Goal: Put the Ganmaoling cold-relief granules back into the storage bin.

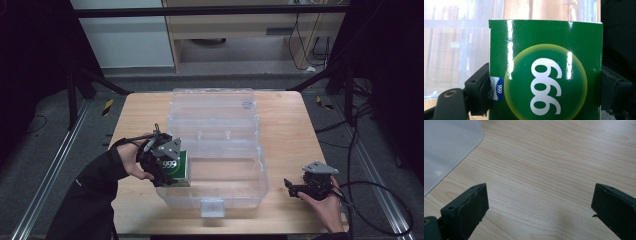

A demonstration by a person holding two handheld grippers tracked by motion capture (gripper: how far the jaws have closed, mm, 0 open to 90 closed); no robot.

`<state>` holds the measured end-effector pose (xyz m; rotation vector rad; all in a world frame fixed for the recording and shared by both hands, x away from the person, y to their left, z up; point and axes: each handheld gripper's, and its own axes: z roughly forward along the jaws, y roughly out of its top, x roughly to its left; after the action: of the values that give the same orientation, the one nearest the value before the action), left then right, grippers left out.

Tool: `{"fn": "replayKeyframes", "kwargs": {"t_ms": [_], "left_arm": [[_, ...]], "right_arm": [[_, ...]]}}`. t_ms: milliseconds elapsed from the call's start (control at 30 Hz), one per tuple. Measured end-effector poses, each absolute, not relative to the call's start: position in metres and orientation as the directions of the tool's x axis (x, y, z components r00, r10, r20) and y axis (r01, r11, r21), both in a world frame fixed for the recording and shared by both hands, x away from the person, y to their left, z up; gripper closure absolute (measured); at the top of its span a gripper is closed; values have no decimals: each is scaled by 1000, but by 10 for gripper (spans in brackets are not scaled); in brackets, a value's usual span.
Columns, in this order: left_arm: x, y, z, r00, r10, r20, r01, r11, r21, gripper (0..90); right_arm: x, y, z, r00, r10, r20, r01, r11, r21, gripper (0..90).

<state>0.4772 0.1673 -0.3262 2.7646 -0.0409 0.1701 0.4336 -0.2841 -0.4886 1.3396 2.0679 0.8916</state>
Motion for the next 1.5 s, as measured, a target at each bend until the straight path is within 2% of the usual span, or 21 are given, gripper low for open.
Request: {"fn": "replayKeyframes", "kwargs": {"t_ms": [1500], "left_arm": [[488,158,-391,999,-6,49,-20,-952,305,147]], "right_arm": [[434,-282,-491,-391,917,-82,591,318,742,15]]}}
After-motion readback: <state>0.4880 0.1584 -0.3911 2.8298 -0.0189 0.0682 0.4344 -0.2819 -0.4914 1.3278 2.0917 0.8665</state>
